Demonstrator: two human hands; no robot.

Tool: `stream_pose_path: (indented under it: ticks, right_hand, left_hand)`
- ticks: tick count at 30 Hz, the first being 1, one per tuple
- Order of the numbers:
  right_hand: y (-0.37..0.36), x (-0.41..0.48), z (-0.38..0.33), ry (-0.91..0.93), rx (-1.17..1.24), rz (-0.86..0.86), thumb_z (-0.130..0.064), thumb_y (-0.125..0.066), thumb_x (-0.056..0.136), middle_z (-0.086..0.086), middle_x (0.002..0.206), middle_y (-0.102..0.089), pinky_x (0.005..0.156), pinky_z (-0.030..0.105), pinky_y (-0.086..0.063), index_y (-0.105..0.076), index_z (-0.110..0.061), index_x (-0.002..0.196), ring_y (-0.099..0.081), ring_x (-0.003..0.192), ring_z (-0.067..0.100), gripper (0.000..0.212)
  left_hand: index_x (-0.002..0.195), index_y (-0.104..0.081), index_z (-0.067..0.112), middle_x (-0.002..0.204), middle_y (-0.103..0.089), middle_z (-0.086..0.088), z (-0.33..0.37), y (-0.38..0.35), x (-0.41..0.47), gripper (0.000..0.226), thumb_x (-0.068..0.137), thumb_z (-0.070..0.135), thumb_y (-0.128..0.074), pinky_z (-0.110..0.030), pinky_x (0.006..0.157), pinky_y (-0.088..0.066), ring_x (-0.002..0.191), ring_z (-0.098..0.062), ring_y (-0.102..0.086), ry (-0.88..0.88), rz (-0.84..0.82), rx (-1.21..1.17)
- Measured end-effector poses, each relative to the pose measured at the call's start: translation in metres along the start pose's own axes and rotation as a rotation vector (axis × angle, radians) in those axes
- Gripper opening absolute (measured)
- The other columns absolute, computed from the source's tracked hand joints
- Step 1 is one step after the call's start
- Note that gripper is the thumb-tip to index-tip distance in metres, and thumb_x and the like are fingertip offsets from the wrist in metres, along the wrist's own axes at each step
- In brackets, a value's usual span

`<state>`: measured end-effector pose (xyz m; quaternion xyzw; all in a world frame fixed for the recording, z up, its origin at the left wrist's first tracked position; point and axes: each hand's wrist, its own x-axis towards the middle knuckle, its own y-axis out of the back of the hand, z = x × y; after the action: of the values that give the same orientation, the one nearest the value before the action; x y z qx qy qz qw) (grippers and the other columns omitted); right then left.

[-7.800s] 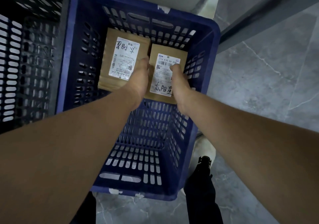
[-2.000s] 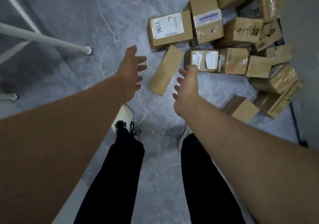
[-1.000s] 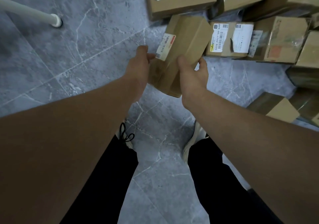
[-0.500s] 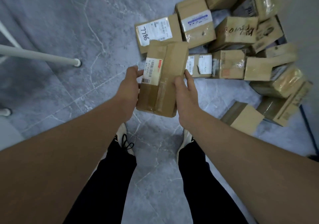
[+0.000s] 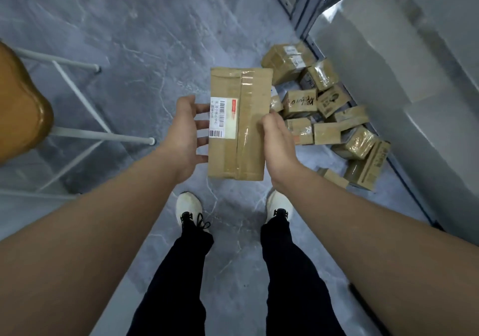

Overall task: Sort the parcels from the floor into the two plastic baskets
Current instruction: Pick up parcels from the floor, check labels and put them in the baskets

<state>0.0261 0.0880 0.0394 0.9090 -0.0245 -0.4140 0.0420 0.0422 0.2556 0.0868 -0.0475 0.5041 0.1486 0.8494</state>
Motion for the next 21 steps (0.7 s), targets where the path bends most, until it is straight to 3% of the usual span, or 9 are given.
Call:
stream_pose_path:
  ticks: [2, 4, 7, 12, 16, 21]
  right_hand:
    - [0.005, -0.030, -0.030, 0.000, 0.014, -0.008, -0.050, -0.041, 0.102, -0.008, 0.111, -0.074, 0.082, 0.032, -0.055, -0.069, -0.028, 0.121, -0.069, 0.100, 0.010, 0.040]
    - [0.009, -0.063, -0.061, 0.013, -0.001, -0.016, -0.064, -0.039, 0.091, -0.004, 0.117, -0.076, 0.101, 0.045, -0.056, -0.074, -0.034, 0.110, -0.070, 0.112, 0.020, 0.050]
    - [0.020, -0.105, -0.101, 0.053, -0.038, -0.006, -0.079, -0.034, 0.079, -0.001, 0.130, -0.071, 0.112, 0.055, -0.049, -0.075, -0.041, 0.116, -0.064, 0.125, 0.025, 0.067]
    - [0.040, -0.192, -0.165, 0.136, -0.053, -0.042, -0.075, -0.033, 0.091, -0.003, 0.120, -0.076, 0.104, 0.052, -0.054, -0.077, -0.037, 0.112, -0.069, 0.114, 0.022, 0.062]
    - [0.044, -0.256, -0.200, 0.201, -0.017, -0.003, -0.078, -0.029, 0.083, 0.000, 0.122, -0.076, 0.108, 0.059, -0.053, -0.074, -0.043, 0.113, -0.069, 0.116, 0.027, 0.065]
    - [0.039, -0.339, -0.236, 0.357, 0.065, 0.113, -0.082, -0.030, 0.079, -0.005, 0.121, -0.077, 0.110, 0.057, -0.052, -0.072, -0.044, 0.113, -0.069, 0.118, 0.025, 0.067]
  left_hand:
    - [0.118, -0.069, 0.022, 0.104, -0.073, -0.006, 0.018, -0.001, -0.039, 0.055, 0.101, 0.059, -0.032, -0.045, 0.082, -0.055, 0.095, -0.027, -0.068, -0.023, -0.001, -0.009]
    - [0.120, -0.068, 0.020, 0.109, -0.073, -0.008, 0.035, 0.001, -0.079, 0.055, 0.101, 0.057, -0.032, -0.050, 0.091, -0.055, 0.099, -0.030, -0.069, -0.059, 0.017, -0.028]
    - [0.121, -0.068, 0.022, 0.113, -0.071, -0.008, 0.056, 0.003, -0.136, 0.054, 0.101, 0.056, -0.032, -0.053, 0.093, -0.055, 0.101, -0.031, -0.070, -0.115, 0.024, -0.061]
    - [0.129, -0.065, 0.033, 0.120, -0.070, -0.006, 0.085, 0.012, -0.227, 0.053, 0.101, 0.061, -0.030, -0.056, 0.095, -0.054, 0.108, -0.030, -0.069, -0.207, -0.017, -0.083]
    - [0.130, -0.063, 0.035, 0.124, -0.066, -0.005, 0.113, 0.017, -0.291, 0.052, 0.100, 0.063, -0.032, -0.053, 0.097, -0.053, 0.109, -0.028, -0.067, -0.293, -0.071, -0.066]
    - [0.130, -0.063, 0.033, 0.119, -0.065, -0.005, 0.147, 0.033, -0.369, 0.051, 0.102, 0.060, -0.030, -0.043, 0.083, -0.053, 0.098, -0.024, -0.064, -0.459, -0.194, 0.008]
